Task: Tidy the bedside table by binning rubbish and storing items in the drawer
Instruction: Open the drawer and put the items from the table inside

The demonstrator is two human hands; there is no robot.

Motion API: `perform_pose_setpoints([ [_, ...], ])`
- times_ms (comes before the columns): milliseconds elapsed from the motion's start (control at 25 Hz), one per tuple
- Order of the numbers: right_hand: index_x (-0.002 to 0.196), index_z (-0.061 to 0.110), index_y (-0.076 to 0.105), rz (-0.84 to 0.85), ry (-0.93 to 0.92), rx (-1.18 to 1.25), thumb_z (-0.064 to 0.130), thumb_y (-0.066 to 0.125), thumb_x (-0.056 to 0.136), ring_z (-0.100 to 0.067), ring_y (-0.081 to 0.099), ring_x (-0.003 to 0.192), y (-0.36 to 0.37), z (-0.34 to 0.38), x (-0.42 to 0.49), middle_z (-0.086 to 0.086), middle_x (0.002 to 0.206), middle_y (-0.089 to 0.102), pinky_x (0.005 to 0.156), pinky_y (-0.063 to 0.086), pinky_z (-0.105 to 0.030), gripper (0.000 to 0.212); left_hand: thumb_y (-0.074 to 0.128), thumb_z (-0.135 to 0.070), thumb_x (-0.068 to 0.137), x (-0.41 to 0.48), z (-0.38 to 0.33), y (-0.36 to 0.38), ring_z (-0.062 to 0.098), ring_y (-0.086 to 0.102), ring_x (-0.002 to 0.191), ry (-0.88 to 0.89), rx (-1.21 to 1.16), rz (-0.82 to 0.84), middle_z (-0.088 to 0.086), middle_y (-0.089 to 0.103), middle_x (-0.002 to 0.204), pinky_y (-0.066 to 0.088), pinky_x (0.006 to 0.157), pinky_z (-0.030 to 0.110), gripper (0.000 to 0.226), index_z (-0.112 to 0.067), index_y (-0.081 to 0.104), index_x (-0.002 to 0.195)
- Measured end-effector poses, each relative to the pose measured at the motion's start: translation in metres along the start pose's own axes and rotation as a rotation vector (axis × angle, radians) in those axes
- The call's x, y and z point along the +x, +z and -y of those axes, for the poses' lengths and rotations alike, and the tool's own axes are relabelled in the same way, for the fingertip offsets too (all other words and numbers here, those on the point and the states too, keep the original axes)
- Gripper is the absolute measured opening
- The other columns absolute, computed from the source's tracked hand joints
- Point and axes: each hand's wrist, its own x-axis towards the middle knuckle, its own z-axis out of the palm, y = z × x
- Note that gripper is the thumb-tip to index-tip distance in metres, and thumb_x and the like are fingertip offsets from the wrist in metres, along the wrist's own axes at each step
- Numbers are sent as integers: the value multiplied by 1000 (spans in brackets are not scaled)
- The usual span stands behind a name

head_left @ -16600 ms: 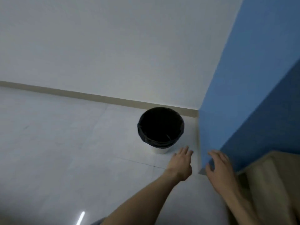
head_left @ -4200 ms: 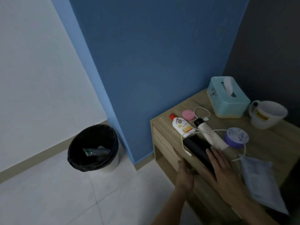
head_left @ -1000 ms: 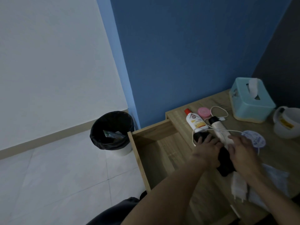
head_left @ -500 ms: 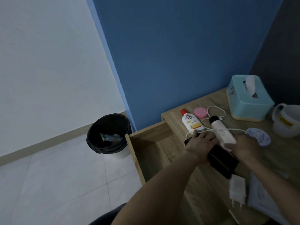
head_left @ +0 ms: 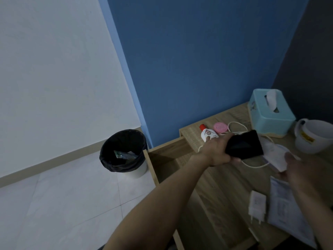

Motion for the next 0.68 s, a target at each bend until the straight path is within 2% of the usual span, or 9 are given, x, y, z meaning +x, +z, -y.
perform_pose_setpoints([
  [80,99,7,51,97,123,208,31,42,96,-7,53,25,-7,-1,2,-19,66,69,27,41,-16,26,77,-31,72,0,-2,-3,30,53,119,-120,-295,25,13,57,129,41,102,39,78,-18,35,138],
  [120,83,3,52,137,164,301,30,48,93,-4,46,18,-10,1,1,-8,40,62,21,34,-13,29,76,-30,72,0,-4,-3,27,53,118,-167,-442,11,10,57,127,42,101,37,78,-18,36,138],
  [200,58,6,54,213,210,468,26,60,81,-2,41,16,-17,11,-6,3,20,46,21,32,-12,31,73,-26,78,0,-14,-2,19,53,113,-224,-674,-38,4,56,125,42,97,30,72,-15,36,138],
  [320,66,10,44,256,230,557,17,41,96,0,43,18,-21,27,-19,5,20,46,25,37,-12,31,67,-32,85,4,-27,1,20,58,103,-342,-958,-113,10,59,122,47,91,32,62,-10,38,136],
  [400,73,9,46,242,212,584,18,40,97,1,46,20,-20,33,-25,4,23,50,27,40,-12,27,65,-39,85,7,-29,0,18,64,86,-470,-1174,-163,5,66,101,53,79,34,56,-11,44,128],
  [480,91,5,54,233,138,620,18,44,96,-1,56,32,-20,39,-34,-3,47,65,33,45,-15,17,61,-45,86,6,-30,-4,16,66,74,-569,-1371,-126,3,69,83,53,71,34,38,-14,54,106],
  [560,88,6,55,238,73,614,17,46,95,-2,59,36,-22,44,-46,-11,74,59,35,46,-15,15,56,-49,88,1,-29,-13,20,63,78,-611,-1454,-105,6,65,87,55,63,34,36,-14,54,97],
  [600,83,7,52,268,52,590,15,46,95,-1,57,34,-24,46,-54,-9,76,54,34,46,-12,16,54,-51,88,-2,-26,-19,21,61,79,-616,-1466,-101,7,63,89,56,60,33,37,-14,54,96],
  [680,94,8,51,408,51,536,12,46,94,-5,63,43,-22,46,-74,-6,79,54,34,46,-11,6,51,-52,89,-16,-17,-29,22,59,79,-633,-1442,-121,8,61,85,54,66,32,38,-14,56,91],
])
